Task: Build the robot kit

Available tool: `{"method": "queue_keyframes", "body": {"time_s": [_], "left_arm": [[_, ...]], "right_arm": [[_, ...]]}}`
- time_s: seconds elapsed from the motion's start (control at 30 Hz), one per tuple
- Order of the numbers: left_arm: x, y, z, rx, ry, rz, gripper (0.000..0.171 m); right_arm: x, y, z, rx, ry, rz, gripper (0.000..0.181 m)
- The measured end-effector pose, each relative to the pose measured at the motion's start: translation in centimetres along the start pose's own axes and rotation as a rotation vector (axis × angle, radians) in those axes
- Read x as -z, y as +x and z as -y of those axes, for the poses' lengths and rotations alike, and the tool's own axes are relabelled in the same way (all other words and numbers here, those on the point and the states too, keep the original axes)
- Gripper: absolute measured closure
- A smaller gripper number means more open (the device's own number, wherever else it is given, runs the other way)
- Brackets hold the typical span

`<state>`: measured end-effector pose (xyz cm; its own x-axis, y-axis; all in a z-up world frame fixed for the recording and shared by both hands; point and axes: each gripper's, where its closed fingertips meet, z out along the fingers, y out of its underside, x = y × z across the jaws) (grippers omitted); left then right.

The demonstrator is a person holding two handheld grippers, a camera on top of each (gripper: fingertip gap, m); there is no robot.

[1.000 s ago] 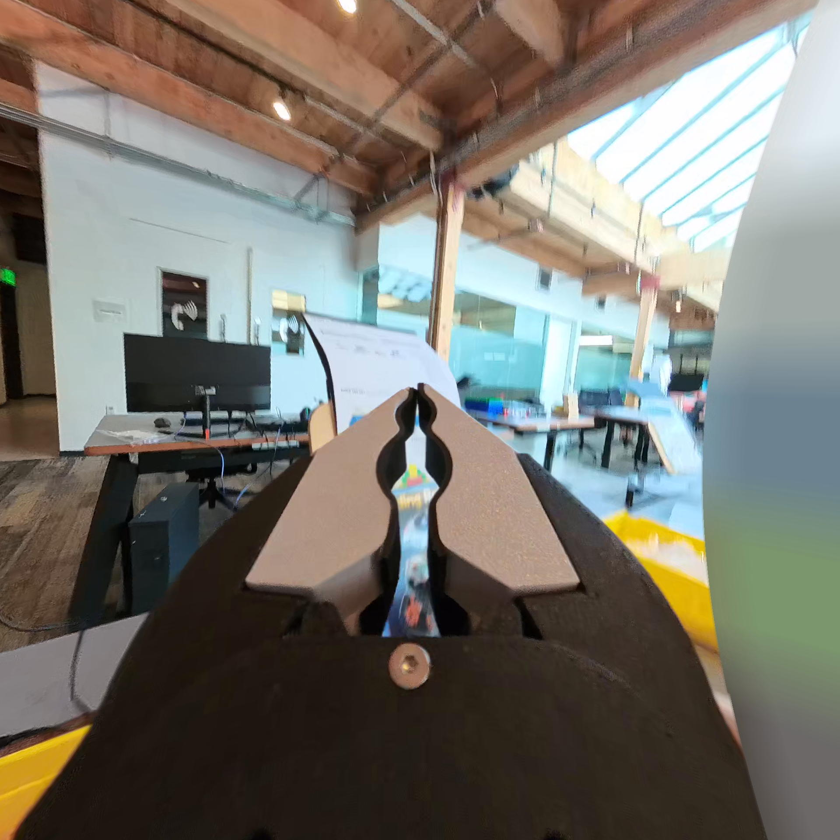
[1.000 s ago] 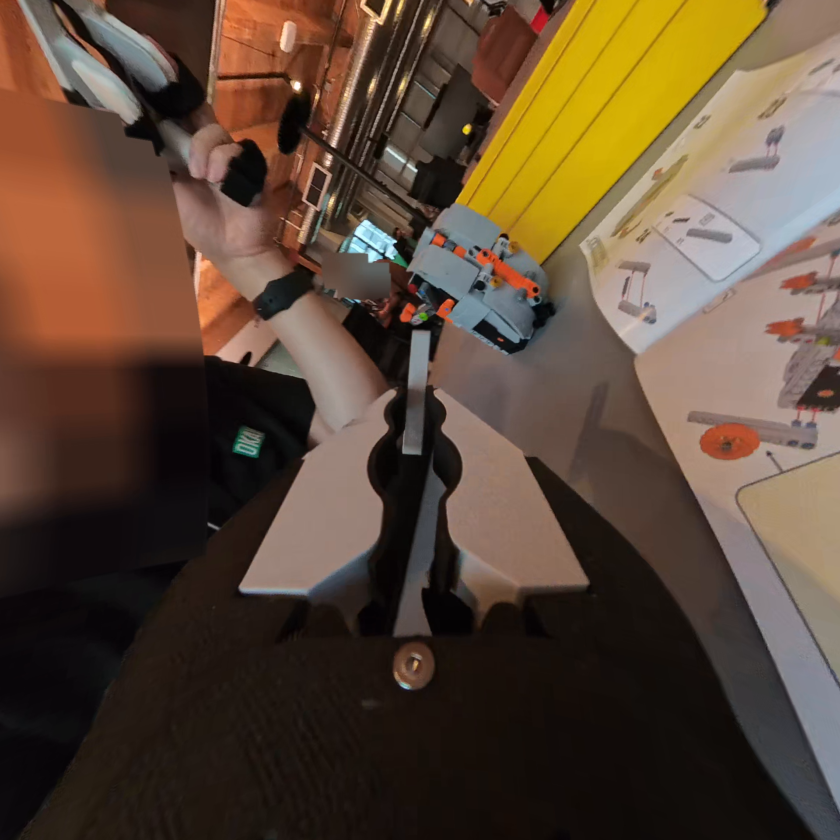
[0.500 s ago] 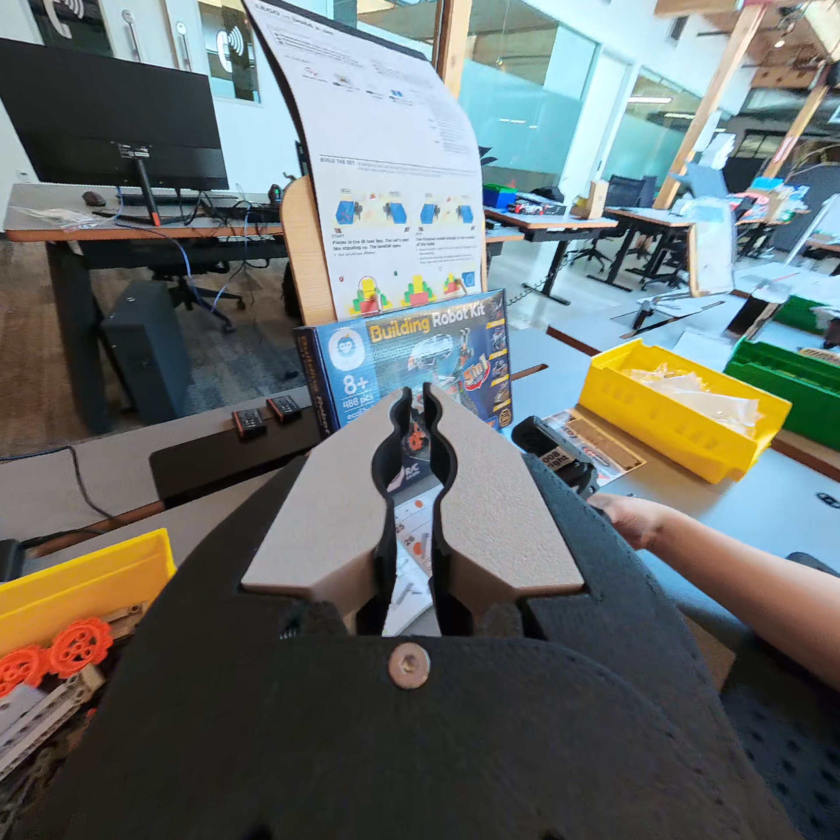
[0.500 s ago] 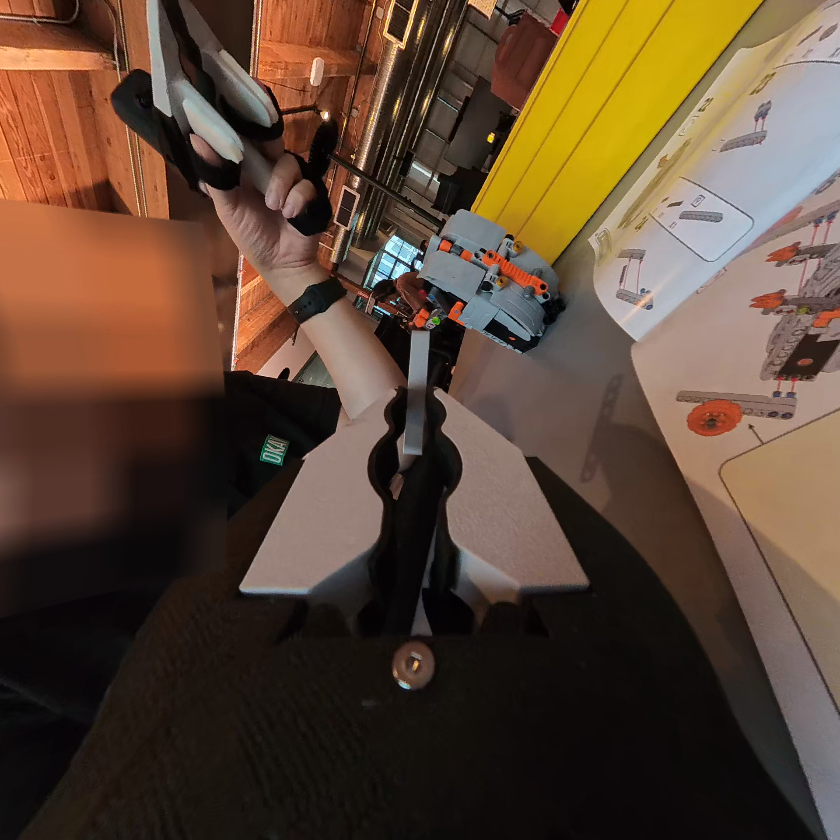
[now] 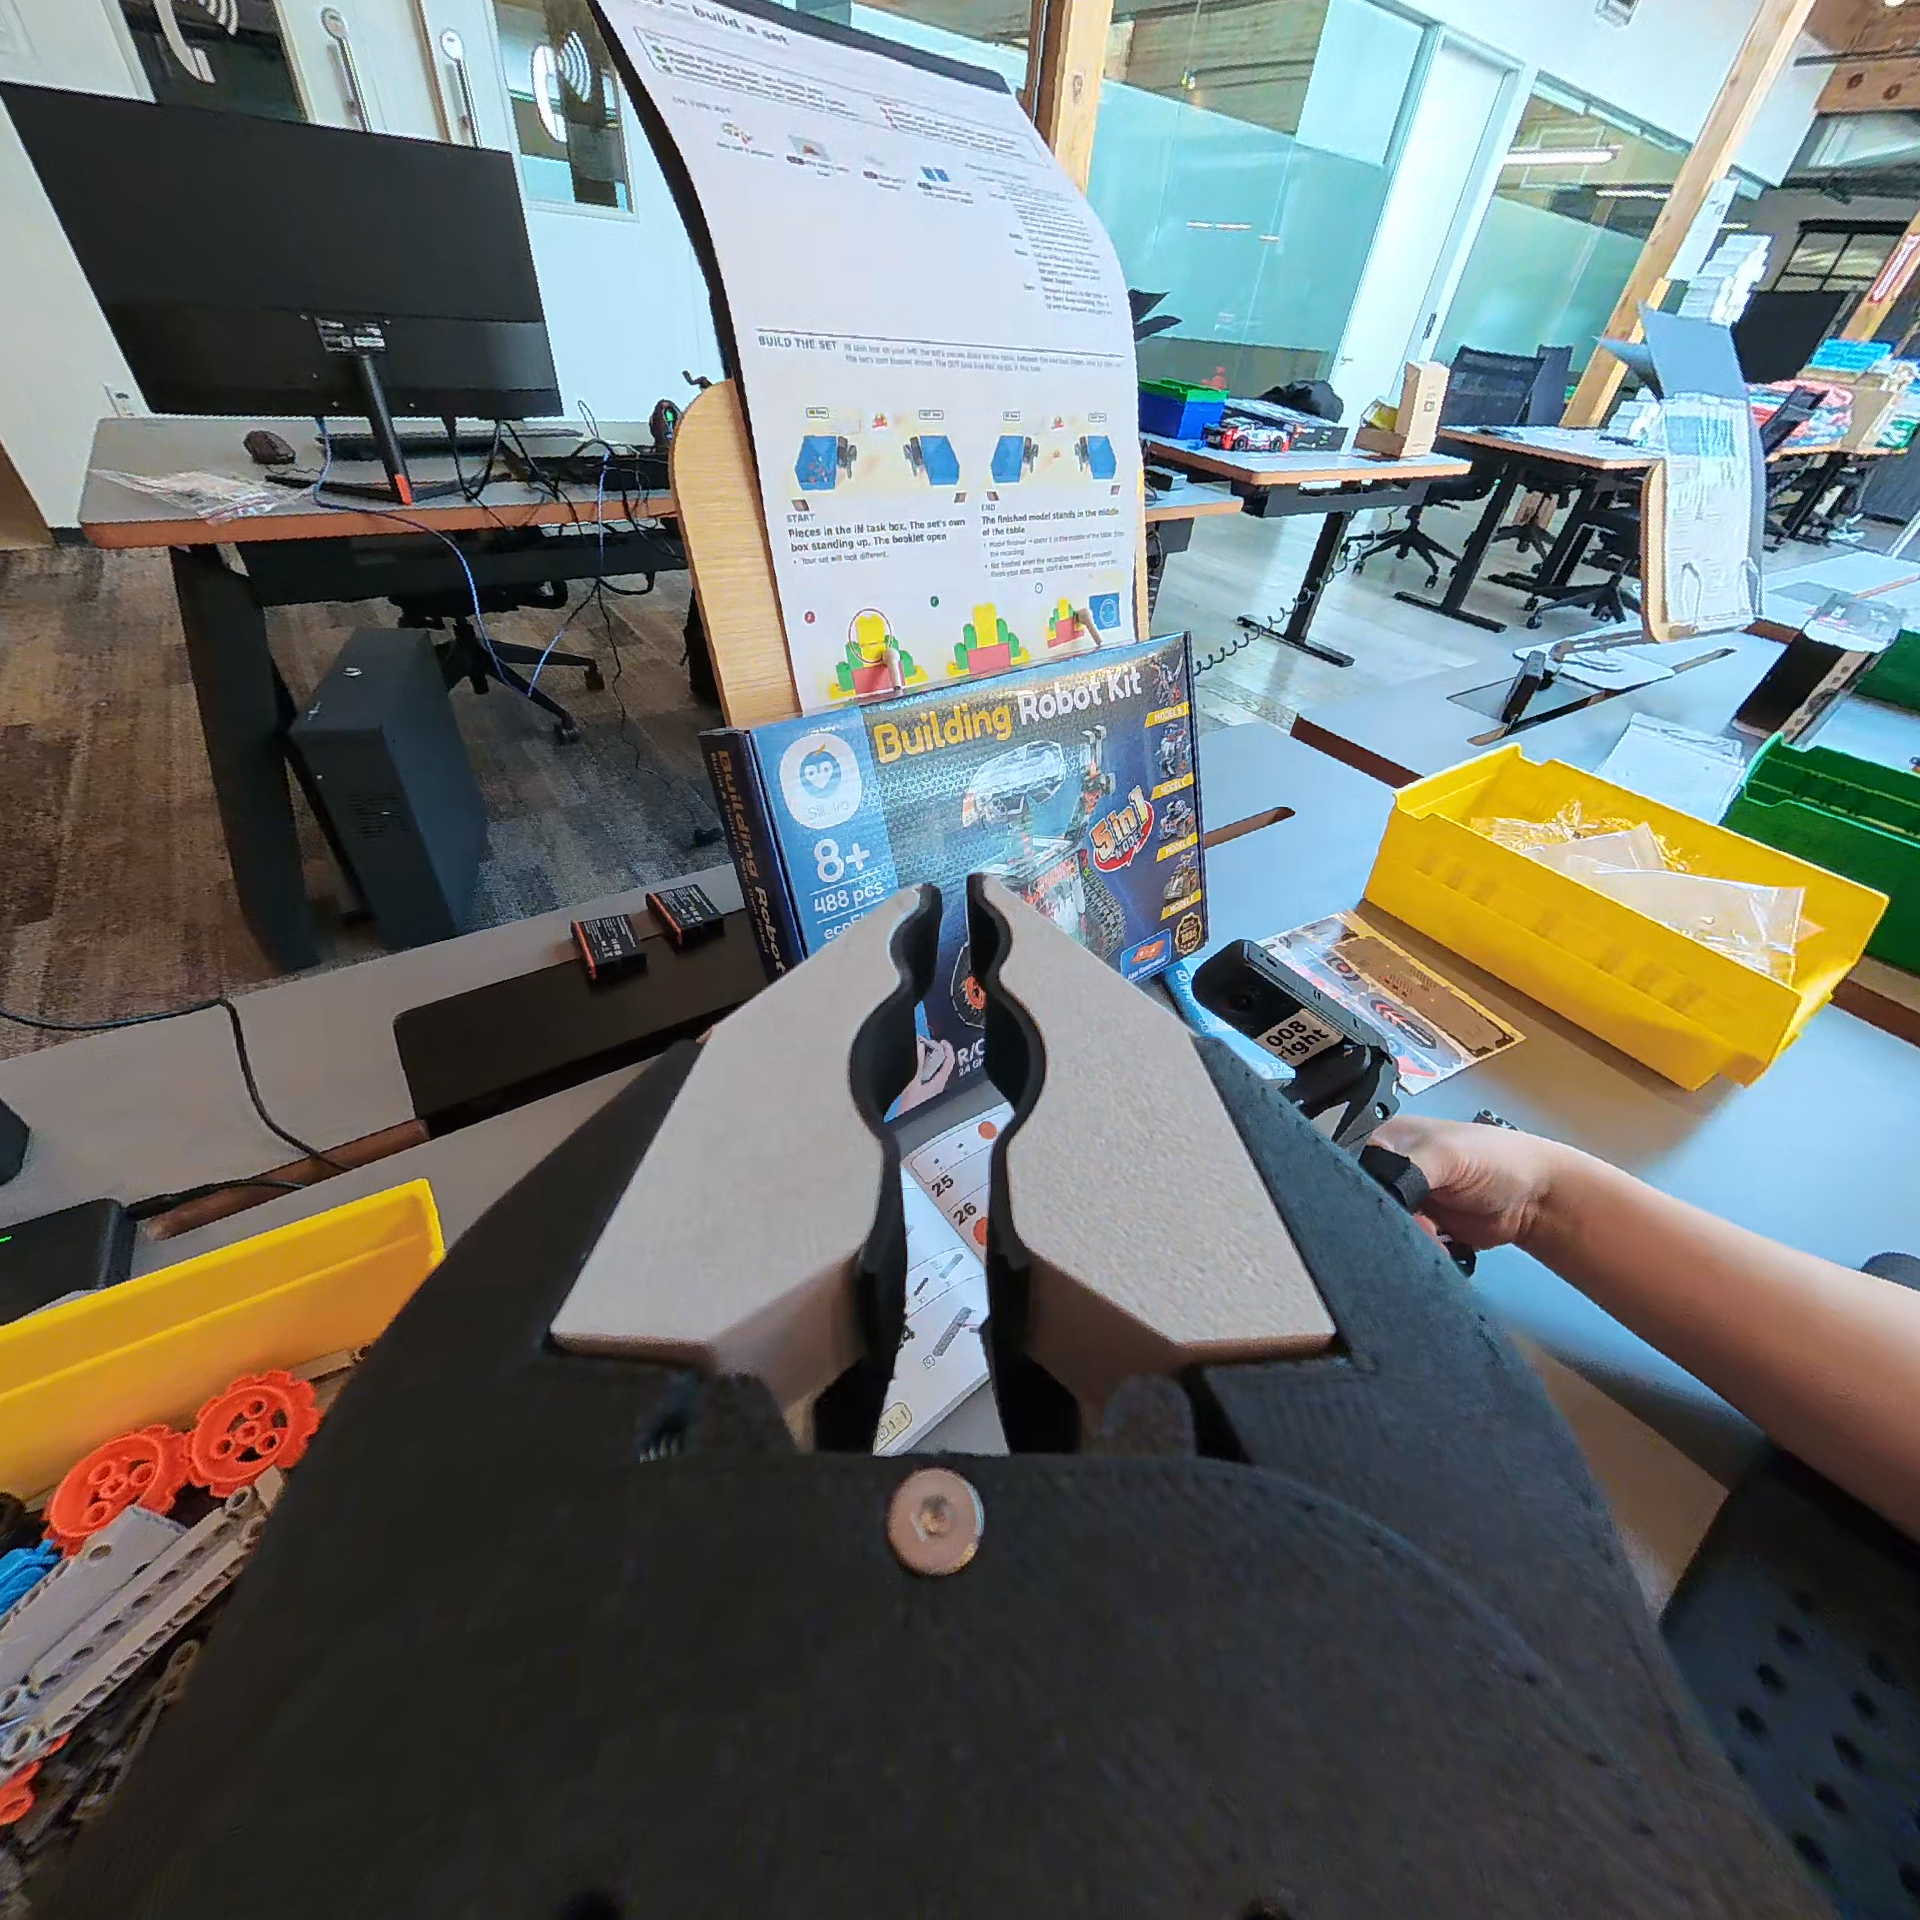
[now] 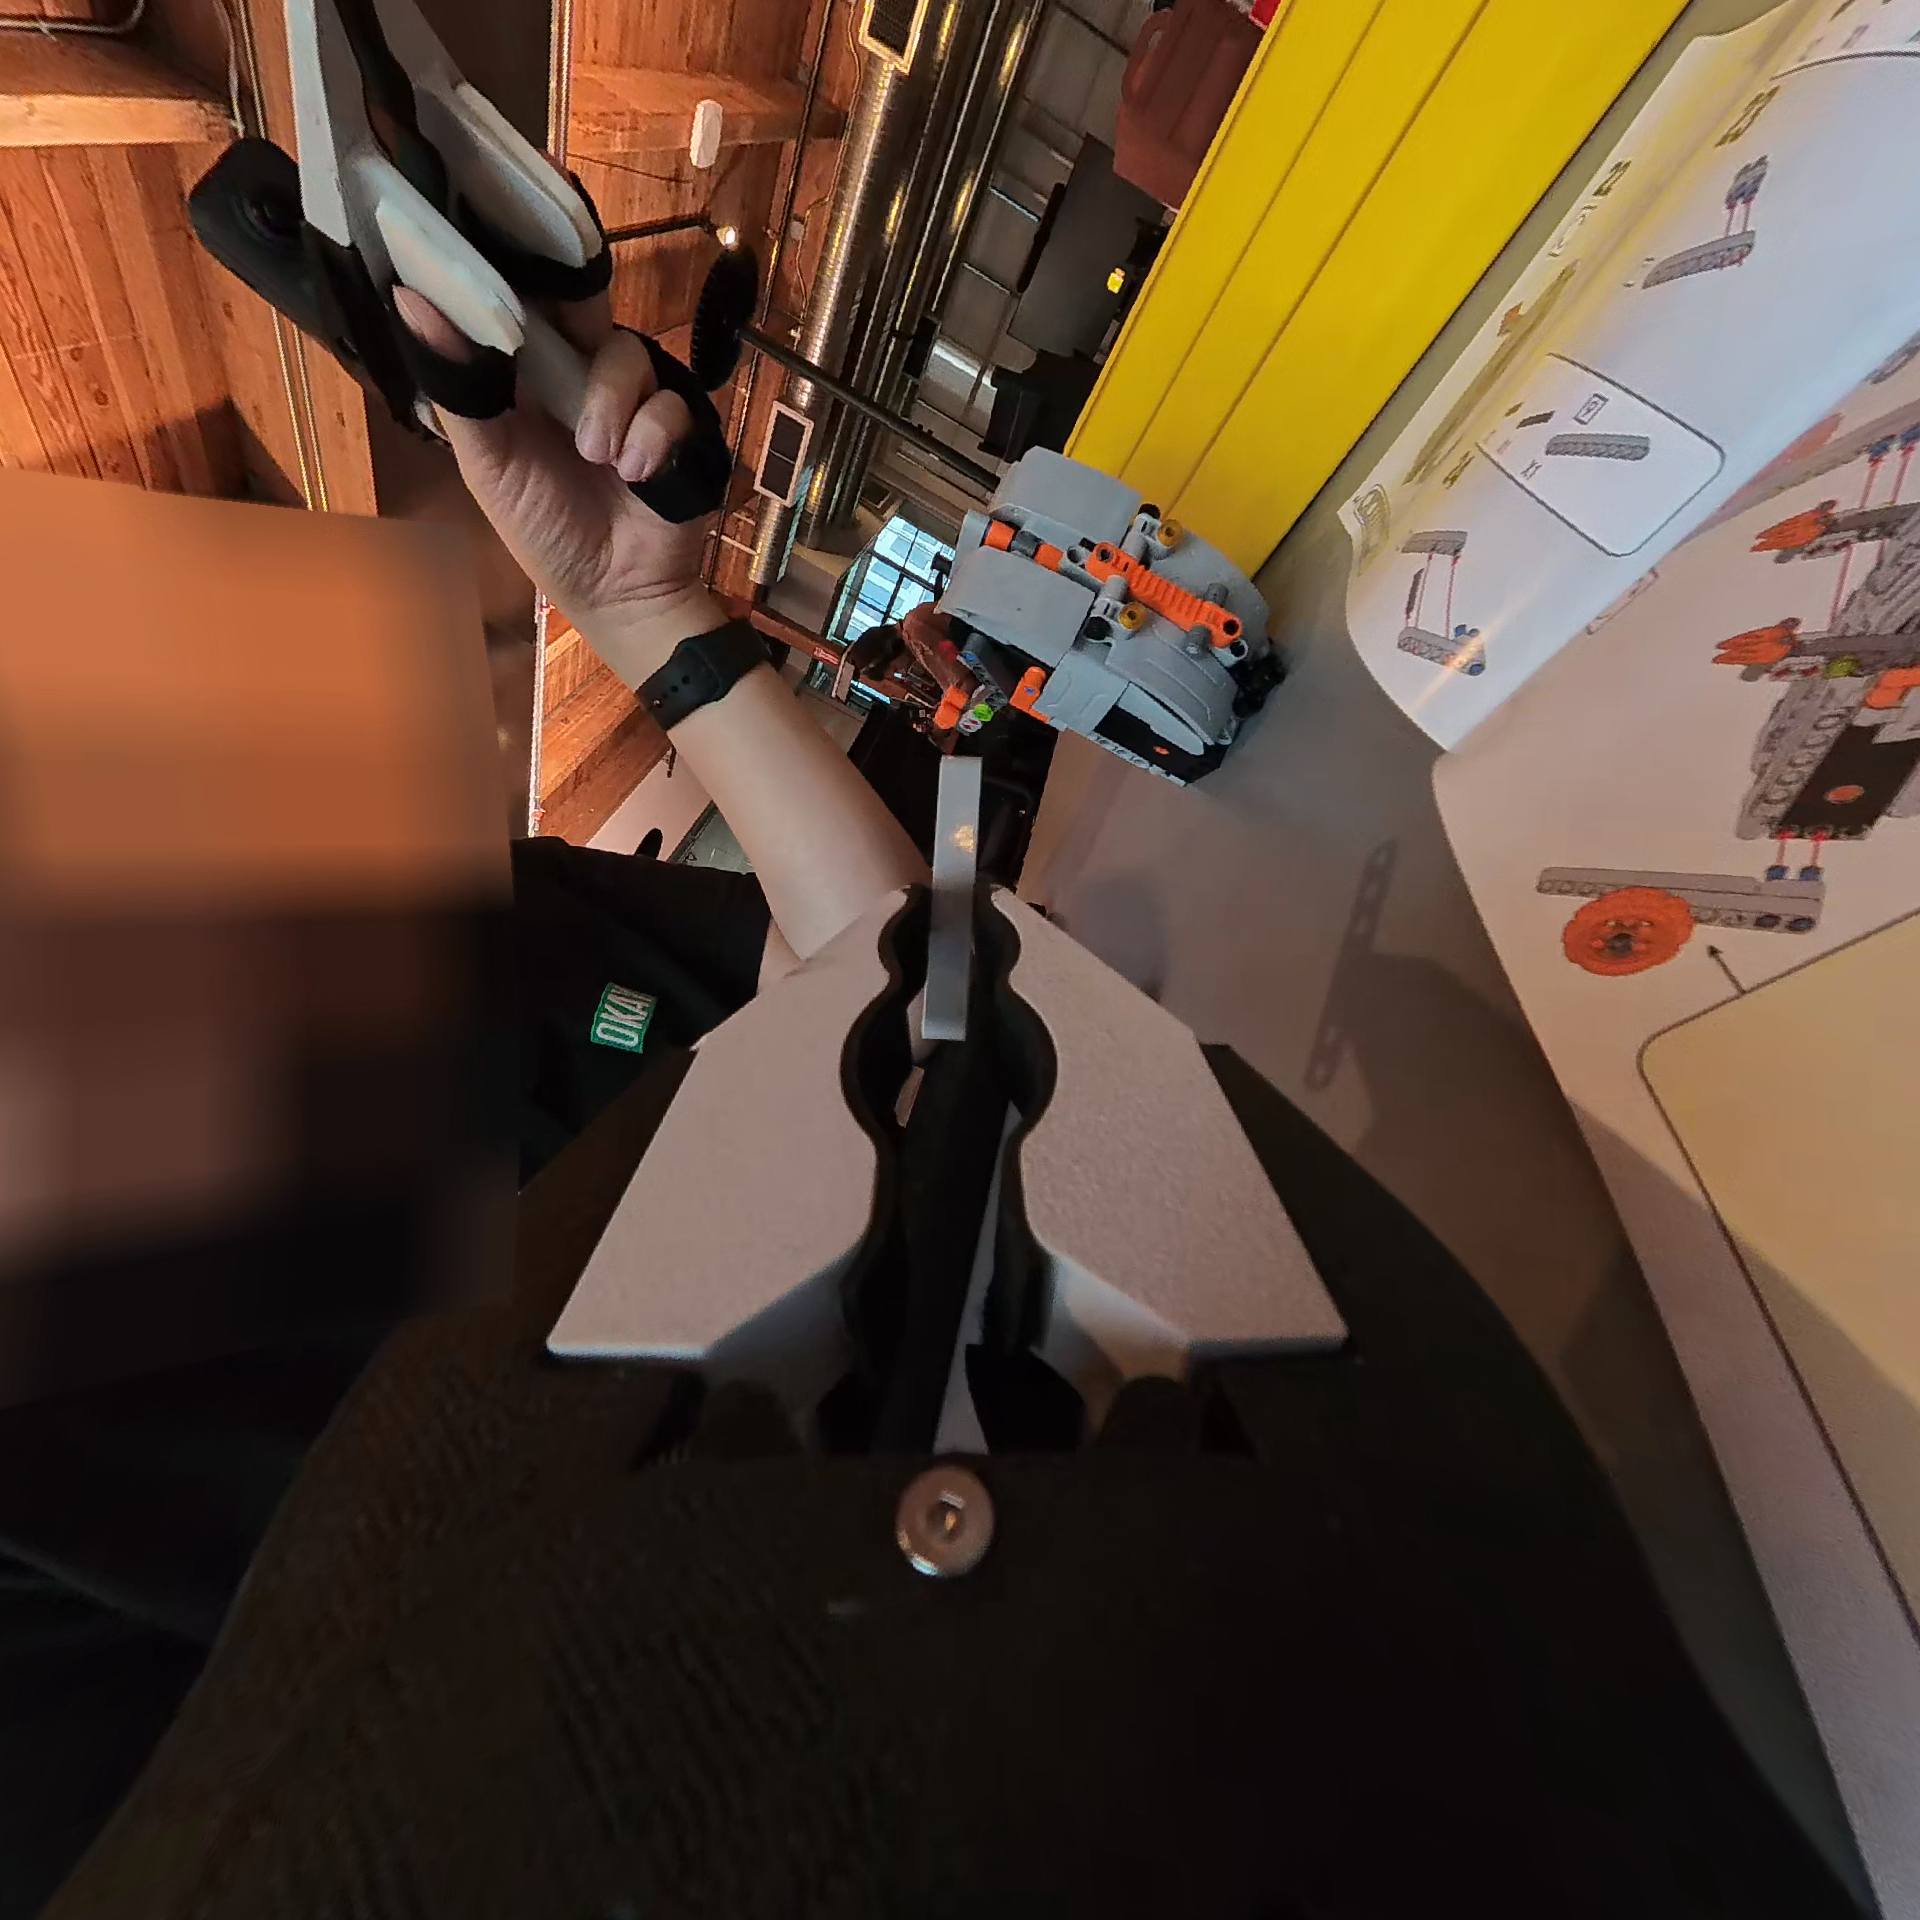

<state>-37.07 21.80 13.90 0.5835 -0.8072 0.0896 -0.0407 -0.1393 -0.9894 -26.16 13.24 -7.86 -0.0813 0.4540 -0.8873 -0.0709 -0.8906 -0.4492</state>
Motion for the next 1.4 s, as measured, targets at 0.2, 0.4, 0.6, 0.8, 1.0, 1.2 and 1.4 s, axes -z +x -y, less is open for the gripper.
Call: {"method": "queue_keyframes", "body": {"time_s": [0.2,0.4,0.6,0.8,1.0,1.2,1.4], "left_arm": [[-0.2,0.2,-0.2,-0.014,-0.018,-0.001,0.168],[-0.3,0.5,-0.7,-0.014,-0.046,-0.019,0.168],[-0.8,1.2,-2.3,-0.027,-0.136,-0.064,0.165],[-1.1,2.4,-3.1,-0.068,-0.187,-0.1,0.165],[-1.1,2.9,-3.6,-0.098,-0.216,-0.105,0.165],[-1.2,2.7,-4.0,-0.115,-0.245,-0.089,0.165],[-1.5,2.6,-4.7,-0.123,-0.278,-0.082,0.165]], "right_arm": [[0.0,0.1,-0.1,-0.006,-0.008,-0.002,0.175],[-0.1,0.8,-0.4,-0.025,-0.021,-0.028,0.175],[0.1,2.2,-1.3,-0.045,-0.074,-0.101,0.175],[1.3,2.2,-1.0,-0.088,-0.063,-0.072,0.175],[1.8,2.4,-0.8,-0.111,-0.047,-0.063,0.175],[1.7,2.4,-0.8,-0.116,-0.052,-0.06,0.175],[1.8,2.4,-0.7,-0.128,-0.045,-0.052,0.175]]}}
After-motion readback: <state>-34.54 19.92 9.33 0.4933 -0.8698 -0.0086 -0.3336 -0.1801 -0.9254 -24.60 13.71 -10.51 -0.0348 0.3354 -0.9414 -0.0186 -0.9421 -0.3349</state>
